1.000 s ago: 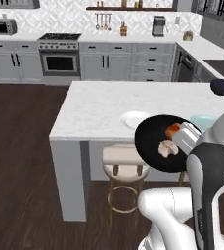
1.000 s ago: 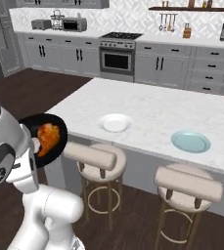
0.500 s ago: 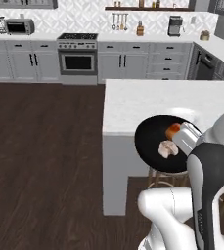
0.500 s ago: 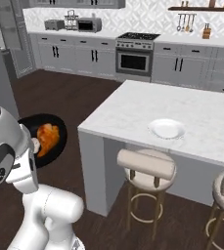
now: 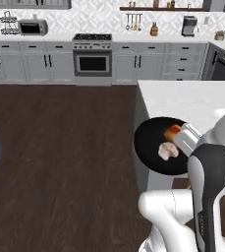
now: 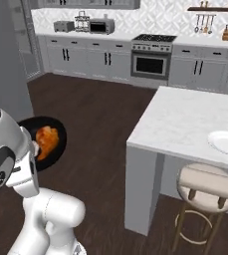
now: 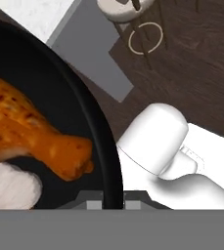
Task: Pick the chicken drumstick and garlic from their plates and place them in the bowl. Then put the bowl in the fridge.
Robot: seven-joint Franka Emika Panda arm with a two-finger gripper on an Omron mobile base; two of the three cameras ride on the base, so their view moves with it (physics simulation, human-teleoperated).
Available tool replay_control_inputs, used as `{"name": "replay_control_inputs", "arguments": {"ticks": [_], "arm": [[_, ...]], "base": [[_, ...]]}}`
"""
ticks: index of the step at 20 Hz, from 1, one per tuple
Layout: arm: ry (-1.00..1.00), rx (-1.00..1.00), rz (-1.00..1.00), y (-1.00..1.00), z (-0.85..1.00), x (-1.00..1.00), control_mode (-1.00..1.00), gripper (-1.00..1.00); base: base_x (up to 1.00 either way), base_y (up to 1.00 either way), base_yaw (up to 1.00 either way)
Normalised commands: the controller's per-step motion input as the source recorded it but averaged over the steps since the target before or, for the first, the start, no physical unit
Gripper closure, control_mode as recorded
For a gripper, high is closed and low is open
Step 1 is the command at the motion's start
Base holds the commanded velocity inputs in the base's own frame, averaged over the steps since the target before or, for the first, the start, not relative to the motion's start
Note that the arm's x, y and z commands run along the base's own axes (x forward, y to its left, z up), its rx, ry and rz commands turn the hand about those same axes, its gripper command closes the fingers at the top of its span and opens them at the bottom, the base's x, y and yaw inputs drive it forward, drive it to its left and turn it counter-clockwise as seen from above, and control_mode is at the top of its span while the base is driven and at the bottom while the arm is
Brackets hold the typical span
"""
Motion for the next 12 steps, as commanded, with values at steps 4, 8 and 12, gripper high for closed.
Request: {"name": "replay_control_inputs", "arguments": {"ticks": [4,8,12], "arm": [[0.00,0.00,0.00,0.00,0.00,0.00,1.00,1.00],[0.00,0.00,0.00,0.00,0.00,0.00,1.00,1.00],[0.00,0.00,0.00,0.00,0.00,0.00,1.00,1.00]], "base": [[0.96,1.00,-0.36],[1.00,1.00,-0.38],[1.00,1.00,-0.35]]}}
